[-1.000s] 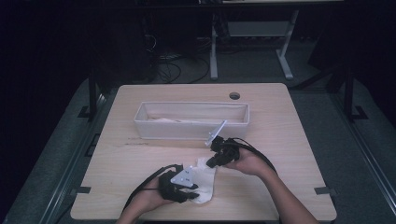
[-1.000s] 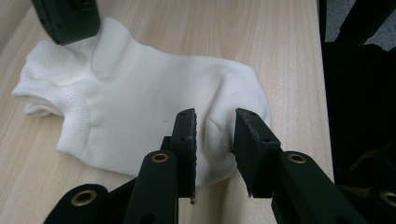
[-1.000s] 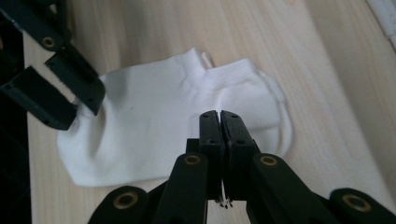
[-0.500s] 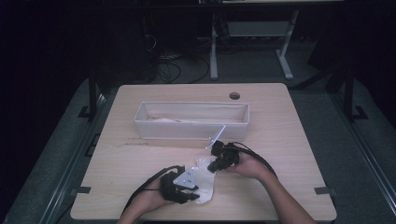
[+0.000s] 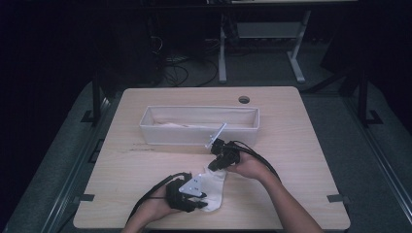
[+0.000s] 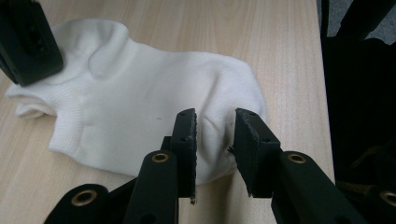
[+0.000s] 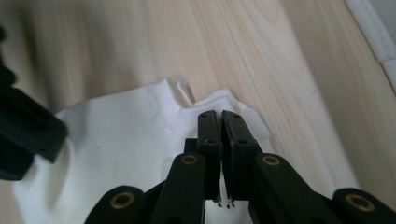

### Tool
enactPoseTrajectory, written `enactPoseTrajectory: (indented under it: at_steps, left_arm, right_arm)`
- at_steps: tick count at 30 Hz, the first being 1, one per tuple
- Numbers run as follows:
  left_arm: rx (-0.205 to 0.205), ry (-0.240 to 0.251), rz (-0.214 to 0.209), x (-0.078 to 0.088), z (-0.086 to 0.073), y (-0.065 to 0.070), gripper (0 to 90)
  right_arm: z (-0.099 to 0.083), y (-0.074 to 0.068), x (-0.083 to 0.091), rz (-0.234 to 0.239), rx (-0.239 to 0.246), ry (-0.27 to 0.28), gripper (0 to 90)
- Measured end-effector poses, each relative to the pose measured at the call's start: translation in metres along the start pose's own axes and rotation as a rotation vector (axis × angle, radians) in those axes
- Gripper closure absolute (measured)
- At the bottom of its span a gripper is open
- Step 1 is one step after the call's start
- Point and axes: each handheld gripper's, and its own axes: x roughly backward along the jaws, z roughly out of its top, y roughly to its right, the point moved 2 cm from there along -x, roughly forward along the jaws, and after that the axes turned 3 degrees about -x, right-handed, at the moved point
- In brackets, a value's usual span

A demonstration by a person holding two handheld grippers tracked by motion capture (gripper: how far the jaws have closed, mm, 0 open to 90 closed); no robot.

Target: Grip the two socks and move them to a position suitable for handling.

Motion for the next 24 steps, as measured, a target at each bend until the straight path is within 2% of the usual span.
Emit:
enactPoseTrajectory:
  at_steps: [2,6,9,11,16,21,24]
  left_arm:
    - [-0.002,-0.003,-0.002,-0.001,0.0,0.0,69.8]
    - [0.001,0.002,0.002,0.0,0.0,0.0,69.7]
    - [0.003,0.015,0.01,0.004,0.001,-0.002,69.8]
    - [0.005,0.021,0.016,0.006,0.0,-0.002,69.8]
    - [0.016,0.028,0.033,0.01,-0.001,-0.005,69.8]
    - [0.027,0.033,0.038,0.011,-0.003,-0.006,69.8]
    - [0.028,0.031,0.034,0.01,-0.003,-0.006,69.8]
  right_arm:
    - [-0.001,0.003,-0.005,-0.003,-0.005,-0.022,86.5]
    - [-0.002,0.003,-0.004,-0.011,-0.004,-0.014,83.6]
    - [-0.002,0.0,0.007,-0.017,-0.002,0.023,83.1]
    - [-0.004,-0.004,0.016,-0.022,0.017,0.046,83.2]
    - [-0.013,-0.016,0.026,0.004,0.039,0.066,83.2]
    - [-0.023,-0.022,0.016,0.014,0.055,0.029,83.4]
    - [-0.028,-0.019,0.009,0.014,0.039,0.007,83.6]
